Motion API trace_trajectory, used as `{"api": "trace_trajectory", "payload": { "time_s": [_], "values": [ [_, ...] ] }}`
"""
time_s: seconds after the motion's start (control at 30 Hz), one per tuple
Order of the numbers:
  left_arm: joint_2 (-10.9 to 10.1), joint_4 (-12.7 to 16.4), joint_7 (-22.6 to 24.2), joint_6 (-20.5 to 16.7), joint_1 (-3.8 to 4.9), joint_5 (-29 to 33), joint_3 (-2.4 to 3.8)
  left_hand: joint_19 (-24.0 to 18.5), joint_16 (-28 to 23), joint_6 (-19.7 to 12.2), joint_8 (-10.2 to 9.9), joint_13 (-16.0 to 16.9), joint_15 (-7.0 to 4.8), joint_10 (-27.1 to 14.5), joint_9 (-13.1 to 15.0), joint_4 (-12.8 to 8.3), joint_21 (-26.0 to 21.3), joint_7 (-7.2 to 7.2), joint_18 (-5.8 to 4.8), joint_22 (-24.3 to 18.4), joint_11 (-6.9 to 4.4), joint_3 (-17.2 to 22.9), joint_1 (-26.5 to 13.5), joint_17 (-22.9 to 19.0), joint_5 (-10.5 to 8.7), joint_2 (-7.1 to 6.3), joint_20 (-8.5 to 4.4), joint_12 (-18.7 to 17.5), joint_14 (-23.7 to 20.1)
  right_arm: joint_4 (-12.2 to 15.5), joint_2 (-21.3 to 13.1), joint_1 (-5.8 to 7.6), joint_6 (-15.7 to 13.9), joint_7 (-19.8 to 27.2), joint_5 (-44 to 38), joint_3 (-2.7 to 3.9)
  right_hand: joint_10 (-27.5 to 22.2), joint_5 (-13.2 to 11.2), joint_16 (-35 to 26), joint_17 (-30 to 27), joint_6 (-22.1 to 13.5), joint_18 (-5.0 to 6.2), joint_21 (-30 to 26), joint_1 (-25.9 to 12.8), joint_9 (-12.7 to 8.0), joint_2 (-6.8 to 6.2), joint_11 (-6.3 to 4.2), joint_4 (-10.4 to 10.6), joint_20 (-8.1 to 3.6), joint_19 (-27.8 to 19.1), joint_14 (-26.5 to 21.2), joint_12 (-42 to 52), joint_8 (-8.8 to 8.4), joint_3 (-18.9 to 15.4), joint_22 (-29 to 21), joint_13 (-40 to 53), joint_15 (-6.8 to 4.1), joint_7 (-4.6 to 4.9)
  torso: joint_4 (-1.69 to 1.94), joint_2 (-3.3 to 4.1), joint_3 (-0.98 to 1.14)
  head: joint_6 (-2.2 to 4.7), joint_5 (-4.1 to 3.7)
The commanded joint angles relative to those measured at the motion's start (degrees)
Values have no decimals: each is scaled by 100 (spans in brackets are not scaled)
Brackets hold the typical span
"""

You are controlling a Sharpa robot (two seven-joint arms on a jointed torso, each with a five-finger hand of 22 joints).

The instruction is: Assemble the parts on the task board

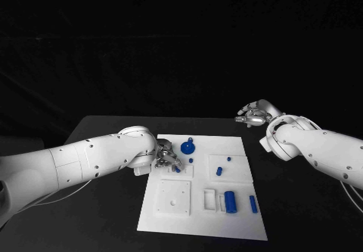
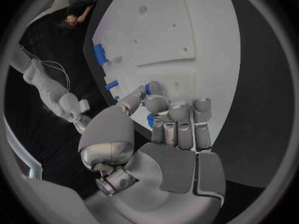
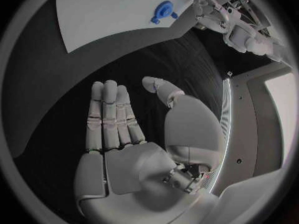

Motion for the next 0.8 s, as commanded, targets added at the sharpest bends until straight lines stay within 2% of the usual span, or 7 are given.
{"api": "trace_trajectory", "payload": {
  "time_s": [0.03,0.23,0.5,0.8],
  "values": [
    [17,16,41,13,3,-46,4,-45,-6,15,-46,6,-98,9,14,-90,35,35,87,-13,-37,8,164,-9,-58,42,-954,-28,86,8,0,-1,64,65,-8,2,-35,29,-38,-7,-2,42,-22,-11,-3,51,7,-35,20,22,-40,32,5,12,132,-8,-9,46,-1,2,-2,-3,0],
    [32,9,62,16,-1,-42,3,-47,-5,21,-60,6,-92,10,25,-79,44,41,79,-26,-30,-38,142,-10,-72,16,-947,-30,84,9,3,-1,65,67,-7,2,-36,30,-38,-6,-2,42,-23,-12,-3,51,7,-36,20,22,-41,34,4,12,132,-10,-8,46,1,2,-1,-6,-1],
    [26,-24,68,-70,-5,-40,2,-41,-2,28,-89,7,-88,9,57,99,49,42,80,-69,-29,-103,8,-13,-96,-177,-943,-36,79,9,-2,-2,63,68,-5,2,-37,31,-38,-6,-3,42,-24,-13,-3,51,8,-36,21,21,-41,35,4,11,132,-13,-8,46,-1,0,2,-4,-1],
    [-14,-4,78,-126,-5,-40,4,-35,1,24,-100,12,-94,5,87,234,57,40,88,-93,-32,-101,-53,-13,-97,-222,-945,-40,74,7,-9,-4,58,71,-2,2,-37,32,-39,-6,-5,42,-25,-15,-4,51,8,-36,21,21,-42,37,3,10,132,-17,-8,47,-8,3,-1,1,-6]
  ]
}}
